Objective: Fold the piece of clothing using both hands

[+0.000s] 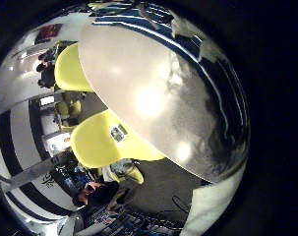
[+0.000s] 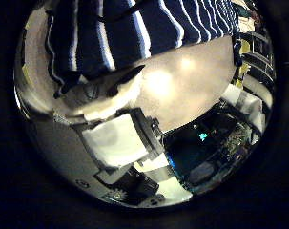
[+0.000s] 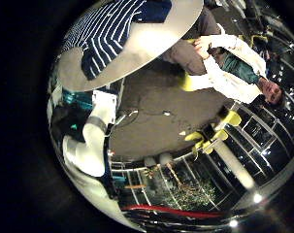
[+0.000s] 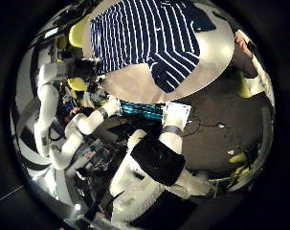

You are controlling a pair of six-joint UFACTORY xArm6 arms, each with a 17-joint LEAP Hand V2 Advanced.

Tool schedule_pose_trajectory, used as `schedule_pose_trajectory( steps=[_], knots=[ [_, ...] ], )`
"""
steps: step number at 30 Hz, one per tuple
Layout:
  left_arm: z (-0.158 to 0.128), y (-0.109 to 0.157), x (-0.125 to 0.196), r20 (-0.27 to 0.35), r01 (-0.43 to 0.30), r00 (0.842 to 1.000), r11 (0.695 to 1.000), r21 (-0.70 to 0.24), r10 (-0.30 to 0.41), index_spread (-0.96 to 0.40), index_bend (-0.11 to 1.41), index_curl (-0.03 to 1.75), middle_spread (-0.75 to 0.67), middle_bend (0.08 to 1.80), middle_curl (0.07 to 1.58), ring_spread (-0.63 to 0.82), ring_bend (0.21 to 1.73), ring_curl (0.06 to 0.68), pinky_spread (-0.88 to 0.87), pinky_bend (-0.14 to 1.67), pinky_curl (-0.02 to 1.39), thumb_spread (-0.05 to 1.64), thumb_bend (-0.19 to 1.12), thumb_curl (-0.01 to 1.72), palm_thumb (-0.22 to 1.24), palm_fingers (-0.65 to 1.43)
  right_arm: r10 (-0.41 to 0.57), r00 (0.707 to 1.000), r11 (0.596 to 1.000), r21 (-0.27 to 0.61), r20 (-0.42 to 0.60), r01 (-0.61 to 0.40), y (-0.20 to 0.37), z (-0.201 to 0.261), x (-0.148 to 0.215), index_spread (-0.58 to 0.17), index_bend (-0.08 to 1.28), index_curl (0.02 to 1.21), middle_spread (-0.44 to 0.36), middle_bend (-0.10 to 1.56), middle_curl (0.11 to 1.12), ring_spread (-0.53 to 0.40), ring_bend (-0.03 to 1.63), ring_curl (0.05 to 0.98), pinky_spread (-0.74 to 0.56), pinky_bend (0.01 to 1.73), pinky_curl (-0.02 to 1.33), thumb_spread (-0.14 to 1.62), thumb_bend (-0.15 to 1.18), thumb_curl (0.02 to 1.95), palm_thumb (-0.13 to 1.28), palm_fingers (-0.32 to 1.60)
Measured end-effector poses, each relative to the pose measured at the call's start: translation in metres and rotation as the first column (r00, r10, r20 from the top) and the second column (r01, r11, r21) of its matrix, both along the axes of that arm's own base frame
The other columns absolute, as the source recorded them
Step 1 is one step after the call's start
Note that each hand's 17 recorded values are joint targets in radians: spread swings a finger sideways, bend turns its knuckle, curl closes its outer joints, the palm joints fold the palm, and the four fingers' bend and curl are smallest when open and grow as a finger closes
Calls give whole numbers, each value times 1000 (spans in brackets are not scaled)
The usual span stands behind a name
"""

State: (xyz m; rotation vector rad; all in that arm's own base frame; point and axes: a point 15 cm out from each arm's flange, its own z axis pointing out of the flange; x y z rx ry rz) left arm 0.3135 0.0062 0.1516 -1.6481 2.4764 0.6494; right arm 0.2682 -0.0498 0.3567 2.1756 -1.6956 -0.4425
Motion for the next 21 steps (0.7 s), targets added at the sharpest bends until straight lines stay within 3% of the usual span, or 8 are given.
schedule_pose_trajectory(
  steps=[5, 9, 12, 14, 21],
  knots=[
    [18, -3, 15, 36, 3, 999, 1000, -8, -3, -453, 381, 627, -467, 817, 760, -482, 1171, 404, -598, 822, 471, 1075, 56, 396, 675, 1147, -2, 1000, 1000, -2, -8, 2, 0, -2, -2, -315, 171, 317, 32, 299, 379, 139, 601, 187, 390, 361, 233, 1374, -10, 215, 328, 347],
    [38, 0, 21, 28, -1, 1000, 1000, 3, 0, -532, 440, 733, -515, 856, 824, -481, 1249, 452, -644, 937, 532, 1098, 43, 435, 719, 1114, -3, 1000, 1000, 0, -17, 3, 0, -4, -3, -310, 171, 317, 38, 298, 379, 137, 607, 189, 391, 360, 233, 1375, -8, 218, 336, 354],
    [52, -2, 24, 18, 3, 1000, 1000, 5, -3, -582, 461, 810, -538, 886, 868, -477, 1281, 474, -658, 1002, 566, 1105, 24, 462, 728, 1091, -2, 1000, 1000, -1, -9, 2, 0, -6, 0, -309, 164, 314, 35, 294, 377, 128, 628, 193, 387, 368, 234, 1376, -4, 221, 358, 373],
    [59, -3, 25, 11, 9, 1000, 1000, 8, -9, -610, 465, 860, -551, 900, 892, -478, 1296, 484, -662, 1025, 582, 1110, 13, 479, 736, 1071, 2, 1000, 1000, 1, -14, -2, 1, -10, 2, -304, 151, 304, -8, 283, 374, 94, 677, 205, 373, 399, 239, 1371, 17, 239, 421, 411],
    [66, -6, 28, 2, 20, 1000, 1000, 11, -20, -680, 444, 1017, -581, 918, 954, -472, 1329, 508, -658, 1062, 618, 1114, -13, 522, 735, 1030, 80, 991, 997, 18, -103, -79, 15, -79, -3, -300, 171, 299, -29, 322, 390, 0, 705, 221, 290, 431, 244, 1300, 41, 305, 590, 390]
  ],
)
